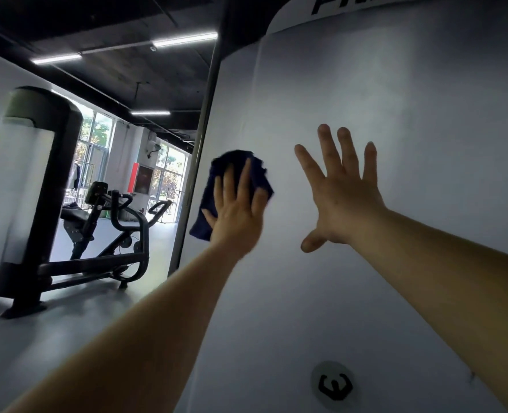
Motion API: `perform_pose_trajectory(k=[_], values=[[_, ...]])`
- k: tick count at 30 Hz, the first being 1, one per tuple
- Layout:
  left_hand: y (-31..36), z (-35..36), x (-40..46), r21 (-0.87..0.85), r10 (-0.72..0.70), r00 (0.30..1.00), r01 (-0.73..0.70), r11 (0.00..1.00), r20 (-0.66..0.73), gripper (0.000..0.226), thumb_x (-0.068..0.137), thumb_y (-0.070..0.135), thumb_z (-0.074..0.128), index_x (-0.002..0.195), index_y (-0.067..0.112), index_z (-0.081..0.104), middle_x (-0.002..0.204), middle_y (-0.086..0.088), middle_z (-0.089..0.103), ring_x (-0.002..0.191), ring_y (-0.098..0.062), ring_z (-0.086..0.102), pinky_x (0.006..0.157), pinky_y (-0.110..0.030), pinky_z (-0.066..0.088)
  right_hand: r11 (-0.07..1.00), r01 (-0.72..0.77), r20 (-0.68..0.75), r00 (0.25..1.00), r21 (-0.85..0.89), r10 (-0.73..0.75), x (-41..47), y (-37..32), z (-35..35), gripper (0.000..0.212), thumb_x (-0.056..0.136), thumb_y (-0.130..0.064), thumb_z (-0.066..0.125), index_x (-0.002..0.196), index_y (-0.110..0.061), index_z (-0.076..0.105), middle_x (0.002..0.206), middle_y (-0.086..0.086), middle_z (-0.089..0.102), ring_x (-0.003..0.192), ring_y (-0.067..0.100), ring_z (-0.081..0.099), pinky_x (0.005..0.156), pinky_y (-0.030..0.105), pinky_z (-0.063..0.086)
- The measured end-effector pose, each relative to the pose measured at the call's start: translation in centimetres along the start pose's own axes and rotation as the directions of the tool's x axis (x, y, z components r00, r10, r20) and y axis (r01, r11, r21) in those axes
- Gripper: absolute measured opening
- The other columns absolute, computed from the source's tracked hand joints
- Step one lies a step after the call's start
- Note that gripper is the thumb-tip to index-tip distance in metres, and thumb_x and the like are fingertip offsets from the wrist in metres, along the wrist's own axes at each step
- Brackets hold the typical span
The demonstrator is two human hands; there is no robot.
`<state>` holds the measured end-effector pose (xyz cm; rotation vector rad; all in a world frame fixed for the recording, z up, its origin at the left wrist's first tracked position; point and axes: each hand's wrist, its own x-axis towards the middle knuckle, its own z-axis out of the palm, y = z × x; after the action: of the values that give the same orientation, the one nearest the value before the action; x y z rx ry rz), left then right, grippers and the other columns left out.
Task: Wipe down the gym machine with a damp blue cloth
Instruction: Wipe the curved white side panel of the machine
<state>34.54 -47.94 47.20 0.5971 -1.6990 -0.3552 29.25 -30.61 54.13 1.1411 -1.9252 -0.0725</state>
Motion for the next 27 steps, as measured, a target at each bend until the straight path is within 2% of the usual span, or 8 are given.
perform_pose_trajectory(k=[2,4,9,14,17,20,25,27], values=[[0.2,-0.7,1.9,-0.073,-0.143,0.990,0.144,0.987,0.015,0.056,0.103,0.050,0.020,0.152,0.047,-0.007,0.162,0.016,-0.013,0.149,-0.015,-0.014,0.114,-0.066,-0.006,1.000,0.003,-0.014,1.000,0.012,-0.003,0.0,0.1,0.1,0.154,0.054,-0.075,0.078,0.148,-0.024,-0.032,0.149,0.014,-0.046,0.140,0.037,-0.037,0.111,0.057,-0.017],[1.9,-0.4,0.7,-0.077,-0.171,0.985,0.173,0.982,0.039,0.059,0.103,0.047,0.021,0.152,0.044,-0.011,0.161,0.014,-0.018,0.149,-0.015,-0.018,0.114,-0.064,-0.008,0.999,-0.016,-0.029,0.999,0.046,0.018,-0.3,0.2,0.1,0.153,0.055,-0.075,0.077,0.147,-0.022,-0.034,0.149,0.015,-0.046,0.141,0.035,-0.036,0.114,0.054,-0.016],[2.9,1.2,-5.4,0.156,0.066,0.993,-0.080,0.984,0.094,0.060,0.100,0.050,0.015,0.137,0.056,-0.031,0.159,0.013,-0.025,0.146,-0.017,-0.027,0.112,-0.062,-0.012,0.983,-0.159,0.031,0.987,0.087,0.157,-5.2,0.5,1.9,0.153,0.059,-0.080,0.068,0.139,-0.013,-0.045,0.141,0.016,-0.054,0.140,0.034,-0.037,0.117,0.057,-0.010],[4.6,-0.2,-0.3,-0.027,-0.178,0.980,0.181,0.983,0.083,0.063,0.102,0.044,0.025,0.148,0.049,-0.017,0.161,0.011,-0.021,0.148,-0.018,-0.020,0.113,-0.066,-0.005,0.968,-0.224,0.139,0.968,0.112,0.208,-8.6,2.2,3.2,0.154,0.060,-0.078,0.069,0.131,-0.017,-0.053,0.134,0.015,-0.061,0.137,0.033,-0.042,0.116,0.059,-0.009],[5.5,1.1,-4.8,0.165,0.054,0.995,-0.068,0.984,0.086,0.061,0.098,0.054,0.009,0.148,0.043,-0.024,0.160,0.007,-0.028,0.146,-0.020,-0.027,0.113,-0.063,-0.011,0.965,-0.223,0.137,0.969,0.141,0.204,-8.2,1.6,3.0,0.152,0.066,-0.069,0.074,0.133,-0.014,-0.051,0.134,0.018,-0.060,0.136,0.037,-0.042,0.115,0.061,-0.010],[4.7,2.3,-8.6,0.316,0.254,0.949,-0.303,0.899,0.187,0.059,0.091,0.061,-0.009,0.146,0.046,-0.027,0.160,0.006,-0.024,0.147,-0.026,-0.026,0.113,-0.063,-0.014,0.965,-0.216,0.108,0.974,0.149,0.201,-8.2,1.5,3.5,0.151,0.067,-0.068,0.074,0.134,-0.015,-0.050,0.136,0.018,-0.058,0.137,0.037,-0.041,0.115,0.059,-0.011],[6.7,2.1,-4.0,0.201,0.133,0.989,-0.142,0.969,0.057,0.056,0.099,0.054,0.010,0.146,0.051,-0.021,0.160,0.011,-0.024,0.147,-0.019,-0.026,0.114,-0.066,-0.010,0.959,-0.213,0.093,0.976,0.189,0.198,-8.0,1.6,3.9,0.153,0.065,-0.065,0.077,0.134,-0.016,-0.050,0.136,0.015,-0.059,0.136,0.035,-0.043,0.115,0.058,-0.014],[7.0,2.7,-5.0,0.230,0.168,0.986,-0.167,0.959,0.016,0.057,0.098,0.053,0.006,0.149,0.047,-0.019,0.161,0.007,-0.021,0.148,-0.020,-0.024,0.114,-0.066,-0.008,0.955,-0.210,0.058,0.978,0.209,0.203,-8.0,1.8,4.0,0.153,0.064,-0.066,0.077,0.135,-0.015,-0.049,0.139,0.014,-0.057,0.137,0.033,-0.041,0.116,0.056,-0.013]])
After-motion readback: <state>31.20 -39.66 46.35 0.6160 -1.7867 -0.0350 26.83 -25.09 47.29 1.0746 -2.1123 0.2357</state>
